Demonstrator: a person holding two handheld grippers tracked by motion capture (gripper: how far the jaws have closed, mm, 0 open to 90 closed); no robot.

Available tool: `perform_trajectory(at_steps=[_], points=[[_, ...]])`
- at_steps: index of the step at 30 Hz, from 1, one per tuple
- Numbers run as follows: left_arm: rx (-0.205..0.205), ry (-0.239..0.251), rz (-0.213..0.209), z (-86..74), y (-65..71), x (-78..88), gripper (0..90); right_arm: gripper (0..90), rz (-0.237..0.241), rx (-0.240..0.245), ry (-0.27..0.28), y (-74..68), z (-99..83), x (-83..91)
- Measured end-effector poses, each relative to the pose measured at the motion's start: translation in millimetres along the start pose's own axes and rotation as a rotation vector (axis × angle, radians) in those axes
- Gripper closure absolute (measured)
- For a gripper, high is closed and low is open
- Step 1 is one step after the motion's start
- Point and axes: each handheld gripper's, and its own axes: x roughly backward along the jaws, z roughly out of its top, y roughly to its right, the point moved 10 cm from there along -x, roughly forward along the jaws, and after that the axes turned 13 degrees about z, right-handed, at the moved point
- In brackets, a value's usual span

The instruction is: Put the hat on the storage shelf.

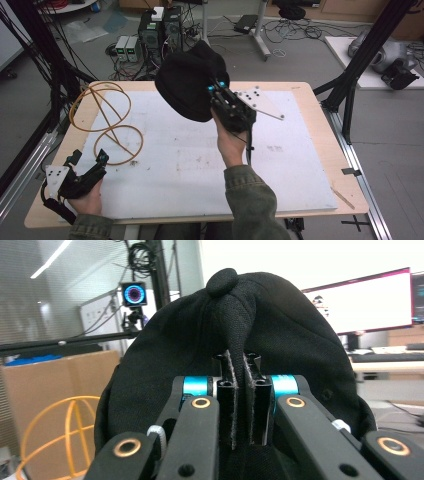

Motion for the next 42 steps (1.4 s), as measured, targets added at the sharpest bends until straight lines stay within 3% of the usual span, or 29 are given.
perform_trajectory(at_steps=[1,4,9,17,23,34,42], points=[[-0.003,0.0,0.0,0.0,-0.3,0.2,17.7,86.7,0.0,0.0,0.0,0.0,0.0,0.0],[-0.002,0.001,-0.005,0.1,0.9,1.6,17.7,86.7,0.033,0.019,-0.004,-11.7,-1.3,-21.0],[-0.012,0.0,-0.014,-0.9,3.4,3.1,17.7,86.7,0.076,0.009,0.003,-30.3,-4.6,-54.5],[0.033,-0.007,0.008,-4.7,2.0,3.2,17.7,86.7,0.149,0.014,-0.009,-58.1,-10.5,-98.0],[0.033,-0.001,0.009,-3.2,0.8,1.6,17.7,86.7,0.204,0.02,-0.023,-83.5,-17.4,-131.7],[0.033,0.014,0.006,2.0,1.2,-0.3,17.7,86.7,0.253,0.028,-0.048,-107.7,-22.7,-161.5],[0.0,0.026,-0.019,3.5,11.7,0.5,17.7,86.7,0.3,0.037,-0.128,-128.6,-31.5,-182.3]])
